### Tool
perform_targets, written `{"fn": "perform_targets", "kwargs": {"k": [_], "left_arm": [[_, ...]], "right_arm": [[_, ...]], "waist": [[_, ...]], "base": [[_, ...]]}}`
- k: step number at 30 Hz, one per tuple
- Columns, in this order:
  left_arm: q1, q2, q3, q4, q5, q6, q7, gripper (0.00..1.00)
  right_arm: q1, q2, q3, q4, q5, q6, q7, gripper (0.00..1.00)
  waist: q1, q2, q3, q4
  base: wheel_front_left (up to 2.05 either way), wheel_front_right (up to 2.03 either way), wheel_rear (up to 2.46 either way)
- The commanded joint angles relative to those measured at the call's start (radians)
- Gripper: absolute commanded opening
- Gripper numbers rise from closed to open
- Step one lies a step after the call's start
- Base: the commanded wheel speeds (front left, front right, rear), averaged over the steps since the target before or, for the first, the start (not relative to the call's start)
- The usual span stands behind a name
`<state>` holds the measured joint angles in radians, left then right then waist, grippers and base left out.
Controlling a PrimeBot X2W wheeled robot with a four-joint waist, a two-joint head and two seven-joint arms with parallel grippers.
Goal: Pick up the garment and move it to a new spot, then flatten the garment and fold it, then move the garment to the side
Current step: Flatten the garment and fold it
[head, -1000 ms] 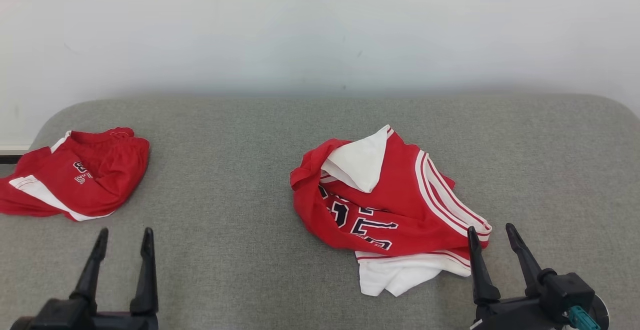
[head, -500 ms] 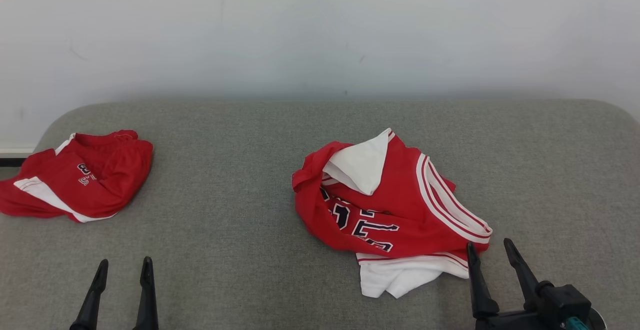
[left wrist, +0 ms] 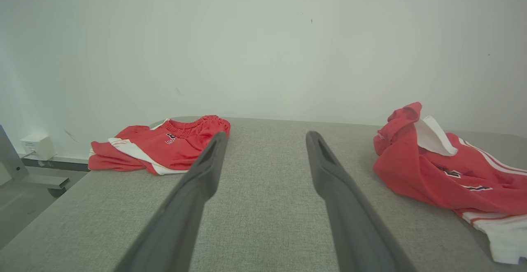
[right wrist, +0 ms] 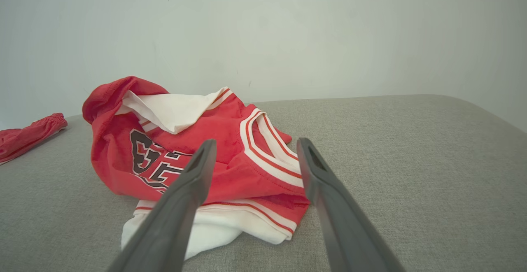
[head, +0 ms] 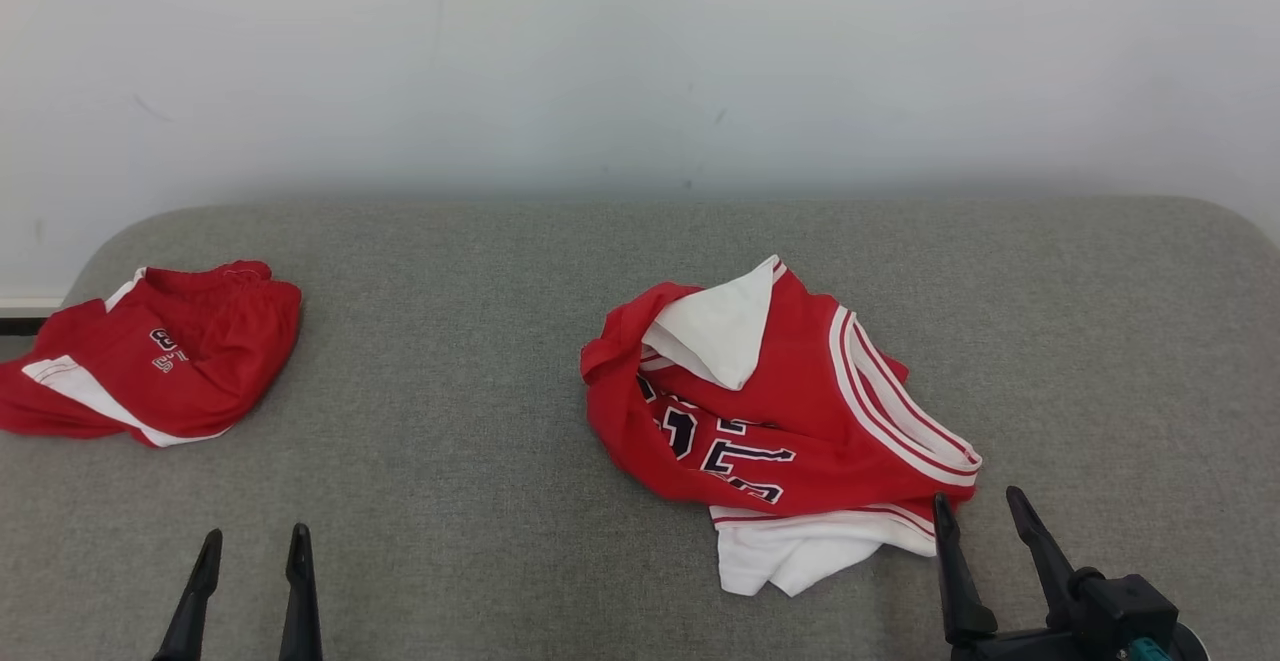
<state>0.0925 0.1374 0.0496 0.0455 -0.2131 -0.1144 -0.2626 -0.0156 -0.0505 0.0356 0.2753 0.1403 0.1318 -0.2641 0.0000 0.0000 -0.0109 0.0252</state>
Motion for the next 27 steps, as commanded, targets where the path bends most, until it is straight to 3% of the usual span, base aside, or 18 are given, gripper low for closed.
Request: {"fn": "perform_targets", "kwargs": {"k": [1, 15, 27], "left_arm": [[-0.001, -0.005, 0.006, 0.003, 0.013, -0.003, -0.003, 1.00], [-0.016, -0.020, 0.005, 0.012, 0.027, -0.015, -0.003, 1.00], [-0.088, -0.041, -0.053, 0.038, 0.027, -0.016, -0.003, 1.00]], "right_arm": [[0.003, -0.001, -0.002, 0.003, 0.006, -0.002, -0.001, 1.00], [-0.032, -0.012, 0.023, 0.021, 0.015, -0.002, -0.001, 1.00], [-0.283, -0.096, 0.153, 0.169, -0.001, -0.002, 0.025, 1.00]], "waist": [[0.0000, 0.0000, 0.000, -0.001], [0.0000, 0.0000, 0.009, 0.022], [0.0000, 0.0000, 0.084, 0.120]], "base": [[0.00, 0.00, 0.00], [0.00, 0.00, 0.00], [0.00, 0.00, 0.00]]}}
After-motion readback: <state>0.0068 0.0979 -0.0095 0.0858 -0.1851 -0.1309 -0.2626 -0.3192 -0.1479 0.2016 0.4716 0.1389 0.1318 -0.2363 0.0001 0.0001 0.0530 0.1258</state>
